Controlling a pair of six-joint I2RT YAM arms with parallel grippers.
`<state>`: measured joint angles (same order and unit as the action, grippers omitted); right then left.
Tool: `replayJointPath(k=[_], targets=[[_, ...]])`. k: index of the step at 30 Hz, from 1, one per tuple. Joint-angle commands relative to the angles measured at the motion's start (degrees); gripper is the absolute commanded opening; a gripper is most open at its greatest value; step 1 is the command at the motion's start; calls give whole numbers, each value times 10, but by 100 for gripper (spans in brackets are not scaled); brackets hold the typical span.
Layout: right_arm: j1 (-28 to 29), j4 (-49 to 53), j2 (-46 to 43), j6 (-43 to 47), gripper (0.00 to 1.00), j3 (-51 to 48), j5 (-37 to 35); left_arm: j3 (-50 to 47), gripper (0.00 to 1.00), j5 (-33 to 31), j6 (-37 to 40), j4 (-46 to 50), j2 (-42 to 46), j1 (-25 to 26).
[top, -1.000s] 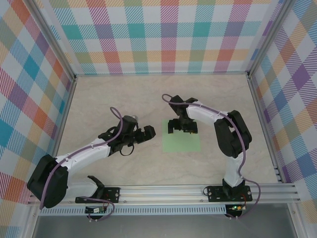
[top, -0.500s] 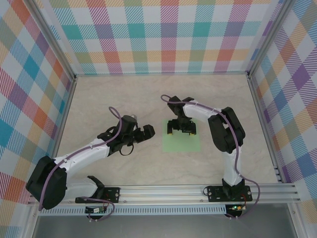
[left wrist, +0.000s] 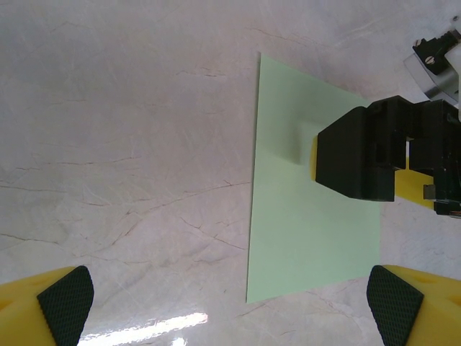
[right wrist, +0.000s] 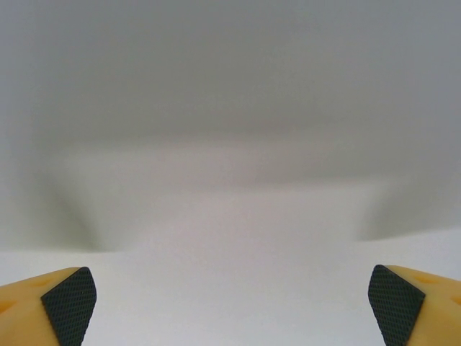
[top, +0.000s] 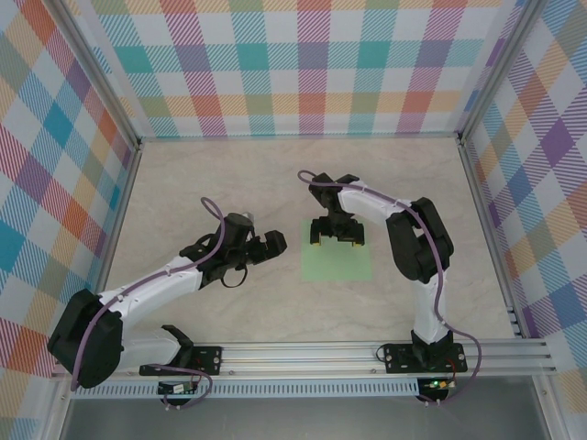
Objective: Fold a paper plane with a square sheet of paper (pick it up from the middle)
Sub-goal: Move the square sheet of paper to the center of the table, then fold a square sheet of paper at the center of the table.
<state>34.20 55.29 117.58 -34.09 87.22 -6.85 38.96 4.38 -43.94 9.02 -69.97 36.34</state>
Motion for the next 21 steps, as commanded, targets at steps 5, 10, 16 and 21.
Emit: replayJointPath(k=[5, 10, 16, 21], targets=[[4, 0, 29, -18, 100, -3, 19, 10, 100, -2, 4, 7, 4, 7], [4, -27, 47, -25, 100, -57, 19, 15, 100, 0, 8, 13, 0, 7], [6, -42, 50, -20, 97, -75, 33, 13, 100, -2, 9, 16, 1, 7], [6, -54, 31, -16, 96, -73, 46, 12, 100, -2, 7, 17, 2, 7]])
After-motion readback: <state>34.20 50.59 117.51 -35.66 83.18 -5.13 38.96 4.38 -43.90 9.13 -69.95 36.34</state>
